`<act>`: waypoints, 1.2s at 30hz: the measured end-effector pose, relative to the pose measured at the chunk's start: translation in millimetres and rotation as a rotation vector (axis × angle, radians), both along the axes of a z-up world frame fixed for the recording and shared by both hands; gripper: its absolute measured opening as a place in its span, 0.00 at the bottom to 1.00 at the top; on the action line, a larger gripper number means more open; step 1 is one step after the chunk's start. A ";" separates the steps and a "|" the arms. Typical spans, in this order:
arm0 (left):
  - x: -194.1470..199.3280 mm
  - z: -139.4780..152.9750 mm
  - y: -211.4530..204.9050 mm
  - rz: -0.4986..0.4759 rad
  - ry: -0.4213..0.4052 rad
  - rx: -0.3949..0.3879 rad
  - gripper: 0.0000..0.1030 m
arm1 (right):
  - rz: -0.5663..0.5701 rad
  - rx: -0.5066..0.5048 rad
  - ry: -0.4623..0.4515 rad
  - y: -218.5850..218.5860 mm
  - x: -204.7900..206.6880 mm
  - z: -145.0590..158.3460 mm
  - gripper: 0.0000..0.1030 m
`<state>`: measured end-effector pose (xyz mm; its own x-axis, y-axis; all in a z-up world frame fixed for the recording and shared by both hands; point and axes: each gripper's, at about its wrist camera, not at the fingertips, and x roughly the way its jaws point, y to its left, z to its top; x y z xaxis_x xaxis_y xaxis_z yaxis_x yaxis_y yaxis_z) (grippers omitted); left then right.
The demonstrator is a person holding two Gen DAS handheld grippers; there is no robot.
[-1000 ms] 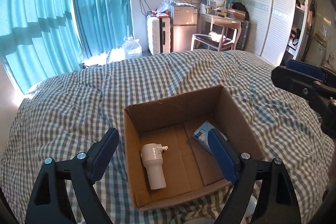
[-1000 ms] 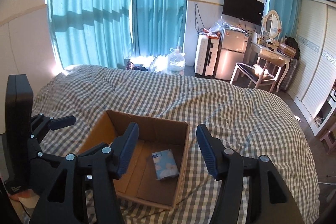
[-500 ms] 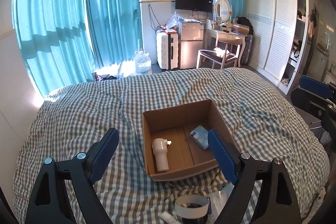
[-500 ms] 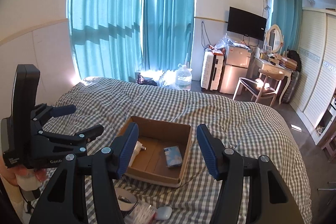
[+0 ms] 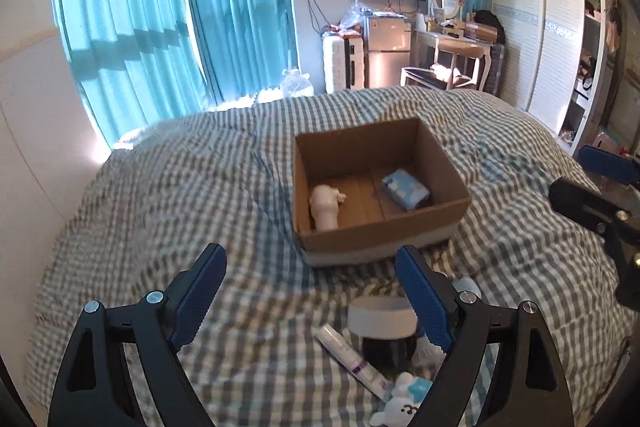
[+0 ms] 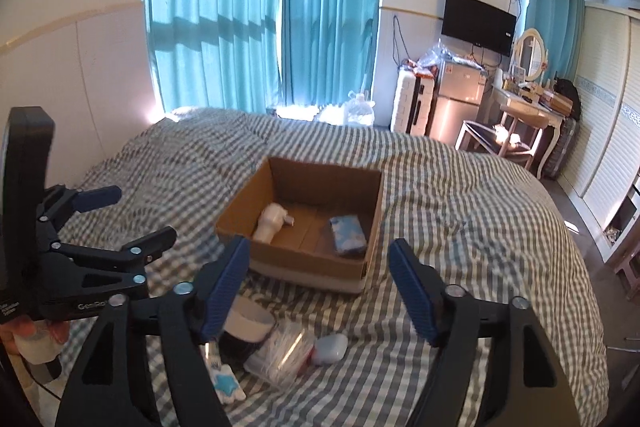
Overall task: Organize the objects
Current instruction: 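Withdraw both tools from the box back toward the remaining items, then grasp the beige tape roll with the left tool while the right tool grasps the clear swab jar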
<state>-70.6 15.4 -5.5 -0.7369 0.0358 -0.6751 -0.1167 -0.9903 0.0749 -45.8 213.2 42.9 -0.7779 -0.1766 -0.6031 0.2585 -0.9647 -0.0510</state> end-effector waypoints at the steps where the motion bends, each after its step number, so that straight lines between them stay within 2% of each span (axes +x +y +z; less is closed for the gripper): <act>1: 1.6 -8.8 -0.8 0.002 -0.012 0.013 0.88 | -0.003 0.003 -0.008 0.4 1.5 -8.7 0.77; 2: 3.0 -17.6 -1.1 0.003 -0.021 0.024 0.93 | -0.004 0.005 -0.020 1.0 1.8 -18.3 0.78; 7: 2.6 -67.0 6.5 -0.017 -0.089 0.011 0.94 | -0.030 0.008 -0.138 8.1 -8.7 -75.4 0.78; 10: -0.7 -85.8 15.5 -0.040 -0.113 -0.021 0.94 | -0.060 0.007 -0.181 15.4 -14.9 -99.9 0.78; 15: -2.1 -110.1 32.0 -0.098 -0.140 -0.027 0.94 | -0.088 0.015 -0.197 21.8 -15.0 -126.6 0.78; 21: -6.9 -122.3 41.8 -0.133 -0.168 0.001 0.94 | -0.113 0.015 -0.231 26.3 -17.3 -145.8 0.78; 27: -24.4 -135.0 54.6 -0.151 -0.198 -0.013 0.94 | -0.133 -0.006 -0.247 33.0 -17.3 -152.9 0.78; 32: -38.2 -142.5 58.2 -0.133 -0.176 -0.019 0.94 | -0.165 -0.027 -0.252 38.4 -16.8 -158.6 0.78; 34: -44.4 -147.7 55.8 -0.135 -0.199 0.012 0.90 | -0.183 -0.049 -0.246 42.7 -16.0 -159.1 0.78; 35: -45.7 -150.3 52.6 -0.137 -0.215 0.038 0.81 | -0.186 -0.053 -0.246 43.2 -15.7 -159.6 0.78; 36: -46.4 -151.7 49.7 -0.147 -0.233 0.072 0.78 | -0.191 -0.056 -0.245 44.2 -15.8 -159.1 0.78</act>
<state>-117.1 65.1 -157.2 -0.5459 0.1848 -0.8173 -0.2649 -0.9634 -0.0409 -61.6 257.3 -116.2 -0.6333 -0.0798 -0.7698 0.0703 -0.9965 0.0454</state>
